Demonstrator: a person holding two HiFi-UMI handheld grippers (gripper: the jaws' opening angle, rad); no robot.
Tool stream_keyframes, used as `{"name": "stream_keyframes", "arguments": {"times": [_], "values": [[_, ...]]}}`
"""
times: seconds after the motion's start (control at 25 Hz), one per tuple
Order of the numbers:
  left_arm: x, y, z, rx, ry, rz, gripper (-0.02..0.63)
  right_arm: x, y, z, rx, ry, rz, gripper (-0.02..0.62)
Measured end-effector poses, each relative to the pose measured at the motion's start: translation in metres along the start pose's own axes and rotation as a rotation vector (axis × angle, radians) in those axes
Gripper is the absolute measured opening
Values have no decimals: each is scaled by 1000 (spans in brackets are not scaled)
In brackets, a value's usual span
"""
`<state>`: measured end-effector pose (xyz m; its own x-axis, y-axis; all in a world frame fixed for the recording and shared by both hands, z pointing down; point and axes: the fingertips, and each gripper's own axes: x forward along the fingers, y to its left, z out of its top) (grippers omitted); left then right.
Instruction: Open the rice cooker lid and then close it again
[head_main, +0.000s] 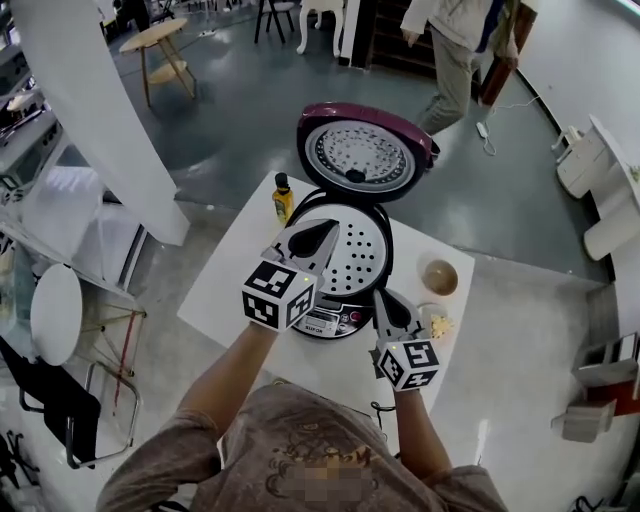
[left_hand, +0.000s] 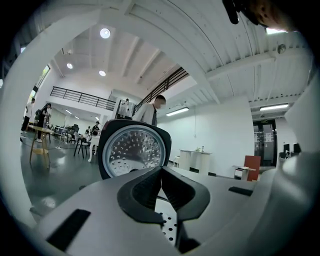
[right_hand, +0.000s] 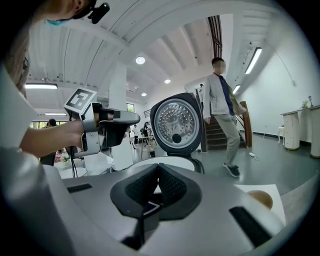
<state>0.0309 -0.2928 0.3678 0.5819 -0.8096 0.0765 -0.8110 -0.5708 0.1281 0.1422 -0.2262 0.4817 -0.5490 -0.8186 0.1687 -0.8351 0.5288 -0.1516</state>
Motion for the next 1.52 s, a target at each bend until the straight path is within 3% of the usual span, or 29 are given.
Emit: {"name": "stream_keyframes", "arguments": {"times": [0.28, 0.4, 0.72, 1.16, 1.52], "values": [[-11, 13, -3, -13, -10, 26, 31, 4, -2, -5, 10, 15, 12, 2], [-8, 23, 2, -12, -19, 13, 134, 12, -3, -1, 8, 8, 1, 2], [7, 39, 15, 20, -26, -72, 281, 27, -1, 7, 1, -12, -25, 2], [34, 85, 35, 115, -37, -34, 342, 37, -7, 16, -7, -34, -55, 2], [56, 120, 47, 144, -47, -27, 347, 36, -7, 12, -14, -12, -75, 2]]}}
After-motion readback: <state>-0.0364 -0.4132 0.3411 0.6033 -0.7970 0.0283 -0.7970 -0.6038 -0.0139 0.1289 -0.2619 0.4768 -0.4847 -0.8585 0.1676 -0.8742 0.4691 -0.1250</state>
